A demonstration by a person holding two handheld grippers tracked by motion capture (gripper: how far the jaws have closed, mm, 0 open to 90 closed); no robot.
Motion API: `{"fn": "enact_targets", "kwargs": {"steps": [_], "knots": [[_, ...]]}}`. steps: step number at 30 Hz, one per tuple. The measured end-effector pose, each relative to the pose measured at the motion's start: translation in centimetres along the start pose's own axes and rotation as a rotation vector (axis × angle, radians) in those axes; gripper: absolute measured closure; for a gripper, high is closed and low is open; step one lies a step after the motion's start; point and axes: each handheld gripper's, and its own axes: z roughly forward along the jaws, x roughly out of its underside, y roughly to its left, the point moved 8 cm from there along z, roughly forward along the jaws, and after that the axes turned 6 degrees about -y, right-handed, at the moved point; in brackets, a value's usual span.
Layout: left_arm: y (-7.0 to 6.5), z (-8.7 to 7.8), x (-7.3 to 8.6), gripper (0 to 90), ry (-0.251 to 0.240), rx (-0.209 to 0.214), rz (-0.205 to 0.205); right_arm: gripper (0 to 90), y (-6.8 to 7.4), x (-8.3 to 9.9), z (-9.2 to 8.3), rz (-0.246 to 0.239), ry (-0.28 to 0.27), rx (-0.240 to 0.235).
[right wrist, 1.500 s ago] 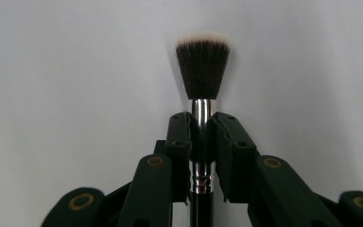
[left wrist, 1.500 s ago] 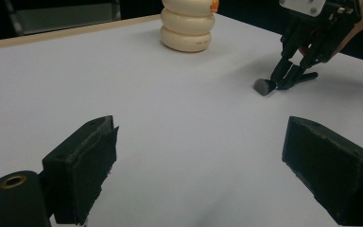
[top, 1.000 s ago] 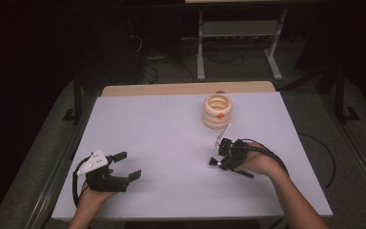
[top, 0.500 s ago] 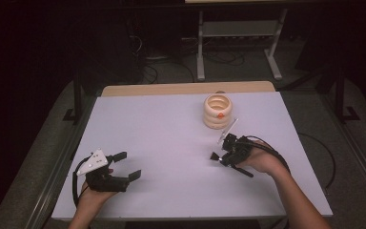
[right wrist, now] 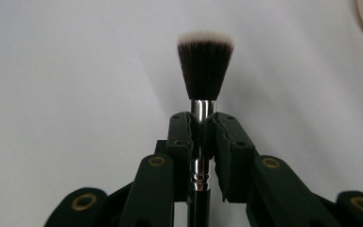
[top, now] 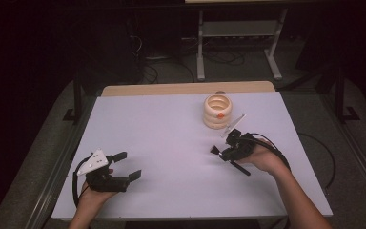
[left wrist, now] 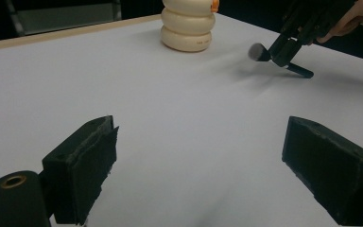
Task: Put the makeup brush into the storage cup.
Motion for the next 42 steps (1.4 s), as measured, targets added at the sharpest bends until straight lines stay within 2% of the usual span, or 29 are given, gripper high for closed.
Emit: {"fn": "enact_targets", "kwargs": {"steps": [13, 19, 21, 22, 26, 27, 28, 29, 32, 35, 36, 41, 42], "knots": [[-0.1, 0.0, 0.0, 10.3, 0.0, 0.0, -0.003, 76.0, -0.3, -0.4, -0.5, 0.051, -0.054, 0.007], [0.0, 0.0, 0.0, 10.3, 0.0, -0.001, 0.0, 76.0, -0.8, -0.9, -1.1, 0.095, -0.125, 0.022], [0.0, 0.0, 0.0, 10.3, -0.001, -0.001, 0.0, 76.0, -0.9, -1.0, -1.3, 0.109, -0.13, 0.025], [0.0, 0.0, 0.0, 10.3, 0.001, -0.001, -0.001, 76.1, -1.2, -1.1, -1.4, 0.113, -0.156, 0.035], [0.0, 0.0, 0.0, 10.3, 0.001, -0.001, -0.002, 76.0, -1.6, -1.1, -1.7, 0.146, -0.175, 0.048], [0.0, 0.0, 0.0, 10.3, -0.001, -0.001, -0.003, 76.0, -1.8, -1.1, -1.8, 0.141, -0.182, 0.053], [0.0, 0.0, 0.0, 10.3, 0.0, -0.002, -0.002, 76.0, -1.8, -1.1, -1.8, 0.159, -0.188, 0.055], [-0.1, 0.0, 0.0, 10.3, -0.001, -0.002, -0.002, 76.0, -2.0, -1.1, -1.8, 0.15, -0.195, 0.058], [0.0, 0.0, 0.0, 10.3, 0.001, -0.002, -0.001, 76.0, -2.0, -1.2, -2.0, 0.179, -0.215, 0.054], [0.0, 0.0, 0.0, 10.3, 0.001, -0.002, -0.002, 76.0, -2.1, -1.2, -2.1, 0.18, -0.221, 0.06], [0.0, 0.0, 0.0, 10.3, 0.001, -0.002, -0.001, 76.0, -2.2, -1.3, -2.2, 0.185, -0.24, 0.065], [0.0, 0.0, 0.0, 10.3, 0.002, -0.002, 0.0, 76.0, -2.3, -1.5, -2.4, 0.186, -0.26, 0.074], [0.0, 0.0, 0.0, 10.3, 0.001, -0.003, 0.0, 76.0, -2.3, -1.6, -2.5, 0.191, -0.278, 0.079]]}}
